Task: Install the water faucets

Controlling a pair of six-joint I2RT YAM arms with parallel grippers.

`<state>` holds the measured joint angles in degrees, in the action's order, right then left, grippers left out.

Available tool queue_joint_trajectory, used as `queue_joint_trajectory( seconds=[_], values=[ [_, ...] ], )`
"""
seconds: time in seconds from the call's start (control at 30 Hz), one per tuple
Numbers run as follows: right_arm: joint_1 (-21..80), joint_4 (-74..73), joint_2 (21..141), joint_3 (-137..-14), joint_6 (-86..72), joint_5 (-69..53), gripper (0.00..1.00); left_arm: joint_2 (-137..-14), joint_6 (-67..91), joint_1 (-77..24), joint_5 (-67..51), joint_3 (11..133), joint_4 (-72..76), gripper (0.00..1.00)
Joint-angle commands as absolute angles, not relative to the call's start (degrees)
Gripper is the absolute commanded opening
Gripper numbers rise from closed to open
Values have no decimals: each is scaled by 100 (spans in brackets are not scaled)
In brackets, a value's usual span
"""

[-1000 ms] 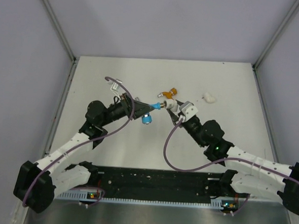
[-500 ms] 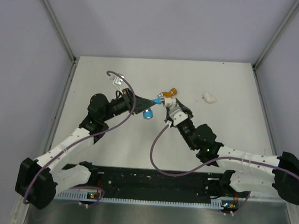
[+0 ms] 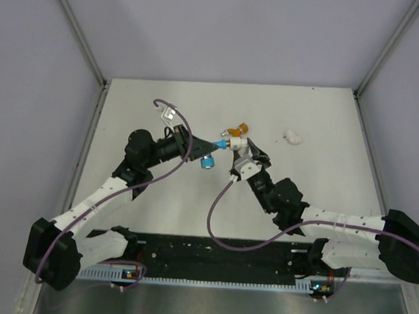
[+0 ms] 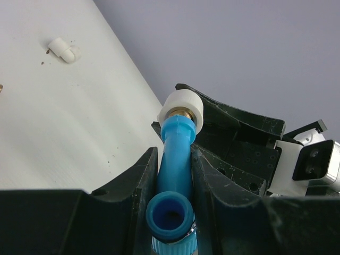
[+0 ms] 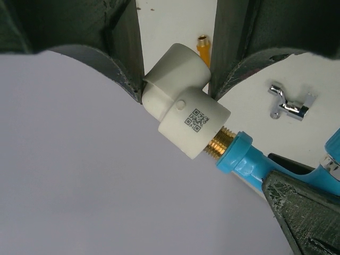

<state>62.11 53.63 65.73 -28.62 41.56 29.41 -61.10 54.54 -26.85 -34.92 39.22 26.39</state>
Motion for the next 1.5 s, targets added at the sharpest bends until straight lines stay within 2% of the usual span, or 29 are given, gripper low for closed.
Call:
queue_joint_trajectory(
  seconds=[0.0,0.23,0.53,0.9,1.13,1.47],
  values=[
    [6302,6169,6477,-2787,4368,2672,0,-6152,5651,-2646,-3805,4166,3146,0],
    [6302,7680,6890,-2233,5211,2023,0,-6424,6274,-2497,-4367,4201,3638,0],
    [6302,8182,6978,-2136,5379,1898,0,-6478,7135,-2250,-4632,4184,4095,0],
    [6302,8332,7101,-2232,5335,1916,0,-6170,7339,-2417,-4105,3946,4184,0],
    [6302,8850,7356,-2294,5493,2021,0,-5810,7181,-2909,-3121,3709,3946,0],
    [6328,9229,7567,-2426,5634,2425,0,-5423,6751,-3181,-2462,3568,3771,0]
  ],
)
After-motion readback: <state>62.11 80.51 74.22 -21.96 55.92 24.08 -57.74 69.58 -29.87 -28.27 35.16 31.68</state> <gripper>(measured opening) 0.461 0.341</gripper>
